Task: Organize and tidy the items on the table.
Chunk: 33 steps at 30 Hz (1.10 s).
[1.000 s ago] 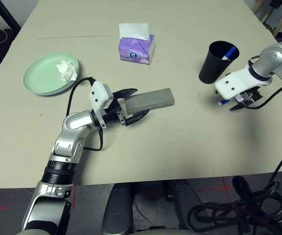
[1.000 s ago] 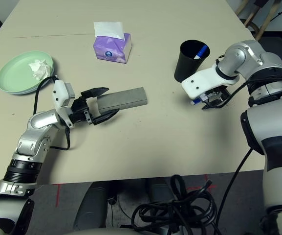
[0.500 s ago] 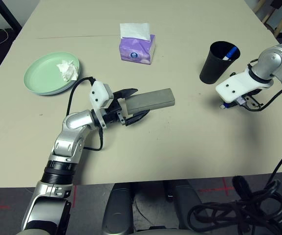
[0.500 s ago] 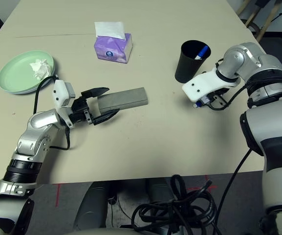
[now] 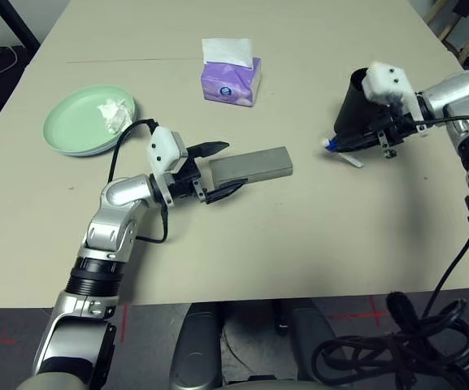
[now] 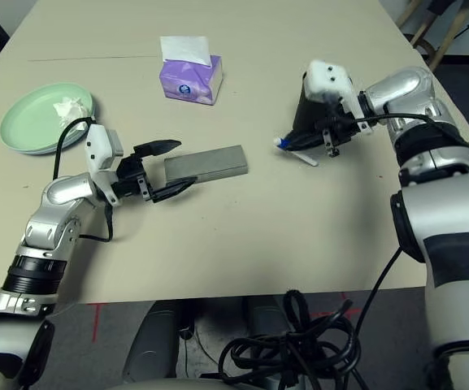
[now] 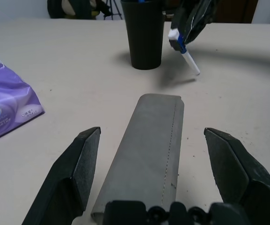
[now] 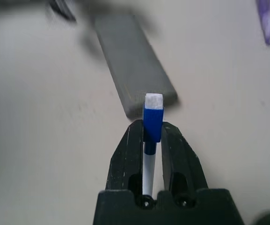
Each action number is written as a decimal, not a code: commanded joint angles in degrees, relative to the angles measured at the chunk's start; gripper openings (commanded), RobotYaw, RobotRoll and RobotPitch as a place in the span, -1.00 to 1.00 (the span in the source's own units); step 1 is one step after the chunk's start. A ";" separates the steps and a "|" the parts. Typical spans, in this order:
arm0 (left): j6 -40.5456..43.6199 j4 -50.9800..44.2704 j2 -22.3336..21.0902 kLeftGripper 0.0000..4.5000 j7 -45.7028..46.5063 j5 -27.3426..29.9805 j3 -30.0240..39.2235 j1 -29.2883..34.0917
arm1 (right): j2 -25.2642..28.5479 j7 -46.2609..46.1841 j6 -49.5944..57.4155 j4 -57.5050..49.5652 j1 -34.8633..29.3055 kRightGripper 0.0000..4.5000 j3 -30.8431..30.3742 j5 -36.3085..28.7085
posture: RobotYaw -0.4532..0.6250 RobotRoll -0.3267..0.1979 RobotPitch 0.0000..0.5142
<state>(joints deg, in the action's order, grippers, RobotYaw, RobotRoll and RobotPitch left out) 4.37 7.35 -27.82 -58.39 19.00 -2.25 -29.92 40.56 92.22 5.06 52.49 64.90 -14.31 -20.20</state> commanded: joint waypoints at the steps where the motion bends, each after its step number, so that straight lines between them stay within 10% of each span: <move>1: -1.42 2.47 -0.21 1.00 -1.94 -0.66 -0.75 -0.74 | 0.03 -1.55 8.95 -9.54 -5.91 -0.82 7.99 -6.16 | -0.06 0.25 -0.38; 19: -5.77 11.09 2.15 1.00 -5.04 -2.05 -1.45 -5.40 | -20.18 -47.76 18.67 -48.45 -23.37 -0.82 34.72 -22.61 | -0.20 0.25 -0.58; 33: -6.53 12.68 2.21 1.00 -5.77 -2.30 -1.24 -6.27 | -17.24 -71.32 11.18 -37.30 -14.76 -0.82 32.92 -5.90 | -0.21 0.25 -0.62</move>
<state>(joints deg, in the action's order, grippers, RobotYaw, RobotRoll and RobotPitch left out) -1.91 19.22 -25.65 -63.75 17.37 -3.06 -35.76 23.02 23.36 16.31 14.34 49.19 18.87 -27.80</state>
